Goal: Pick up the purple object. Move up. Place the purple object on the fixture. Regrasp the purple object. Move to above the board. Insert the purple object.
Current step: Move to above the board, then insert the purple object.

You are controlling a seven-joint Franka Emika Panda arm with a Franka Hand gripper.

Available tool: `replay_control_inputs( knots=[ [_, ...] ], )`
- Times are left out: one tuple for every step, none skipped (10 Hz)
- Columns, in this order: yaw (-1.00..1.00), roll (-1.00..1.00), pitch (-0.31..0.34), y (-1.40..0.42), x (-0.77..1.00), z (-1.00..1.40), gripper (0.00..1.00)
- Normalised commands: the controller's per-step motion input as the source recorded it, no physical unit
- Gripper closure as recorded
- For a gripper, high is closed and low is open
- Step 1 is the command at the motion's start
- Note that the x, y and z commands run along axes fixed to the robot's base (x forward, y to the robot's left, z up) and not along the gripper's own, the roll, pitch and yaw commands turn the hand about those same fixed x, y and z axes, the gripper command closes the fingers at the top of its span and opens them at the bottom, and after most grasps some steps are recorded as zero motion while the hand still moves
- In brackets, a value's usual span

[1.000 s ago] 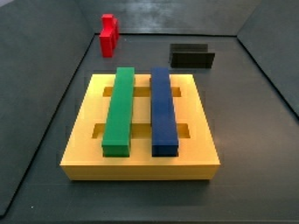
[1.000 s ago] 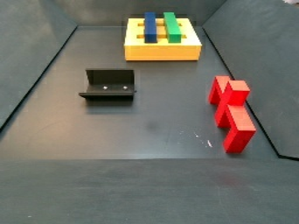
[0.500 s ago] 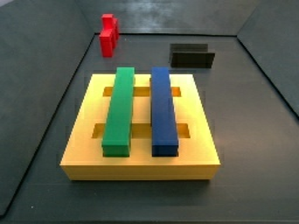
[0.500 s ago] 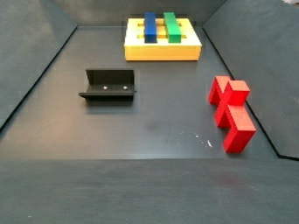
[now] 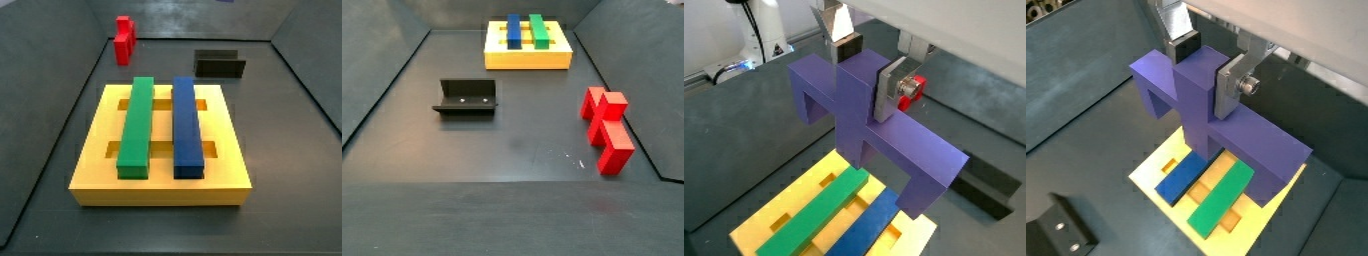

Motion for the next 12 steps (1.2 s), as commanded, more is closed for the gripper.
replay_control_inputs(
  knots=[
    [0.00,-0.23,-0.028,0.01,-0.04,0.00,1.00],
    [0.00,-0.11,-0.017,-0.09,0.00,-0.23,1.00],
    [0.00,-0.06,-0.043,-0.23,0.00,-0.35,1.00],
    [0.07,0.06,-0.059,-0.54,0.00,-0.41,1.00],
    [0.11,0.14,-0.036,-0.63,0.00,-0.33,1.00],
    [0.14,0.19,-0.023,-0.61,0.00,-0.15,1.00],
    [0.13,0.14,-0.044,-0.45,0.00,-0.06,1.00],
    [0.17,0.12,-0.116,-0.25,0.00,-0.17,1.00],
    [0.11,0.14,-0.091,-0.18,0.00,-0.18,1.00],
    [0.08,0.13,-0.090,-0.13,0.00,-0.22,1.00],
    [0.01,0.04,-0.061,-0.10,0.00,-0.24,1.00],
    [0.00,0.00,-0.027,-0.07,0.06,-0.20,1.00]
  ],
)
